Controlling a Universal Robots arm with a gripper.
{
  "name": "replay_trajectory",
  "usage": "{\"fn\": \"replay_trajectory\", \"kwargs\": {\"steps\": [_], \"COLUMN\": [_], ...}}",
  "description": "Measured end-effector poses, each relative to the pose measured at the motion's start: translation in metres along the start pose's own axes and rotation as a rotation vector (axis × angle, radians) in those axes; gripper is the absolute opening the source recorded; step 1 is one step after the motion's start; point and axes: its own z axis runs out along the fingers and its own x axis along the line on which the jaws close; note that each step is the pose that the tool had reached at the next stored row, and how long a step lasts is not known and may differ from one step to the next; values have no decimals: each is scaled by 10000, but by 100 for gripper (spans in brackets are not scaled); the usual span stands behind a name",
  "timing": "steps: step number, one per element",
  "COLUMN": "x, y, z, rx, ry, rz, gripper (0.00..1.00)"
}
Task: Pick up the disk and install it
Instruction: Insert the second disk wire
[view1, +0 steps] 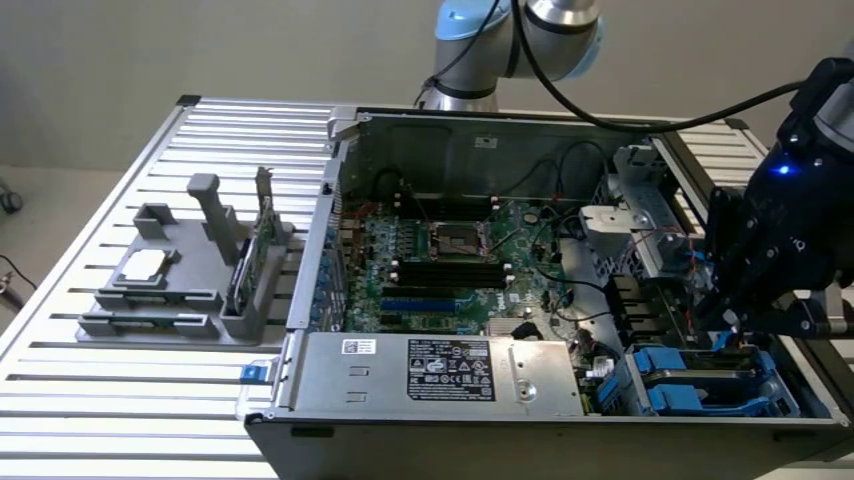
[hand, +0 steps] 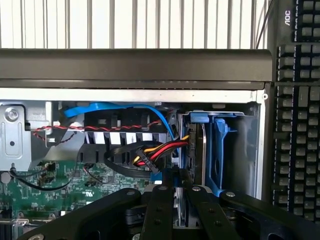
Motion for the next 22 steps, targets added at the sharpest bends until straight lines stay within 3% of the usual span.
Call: {"fn": "replay_trajectory", "kwargs": {"steps": [22], "x": [-87], "y": [2], "z": [64], "rx": [1], "ry": [5], "rz": [-26], "gripper": [17]}}
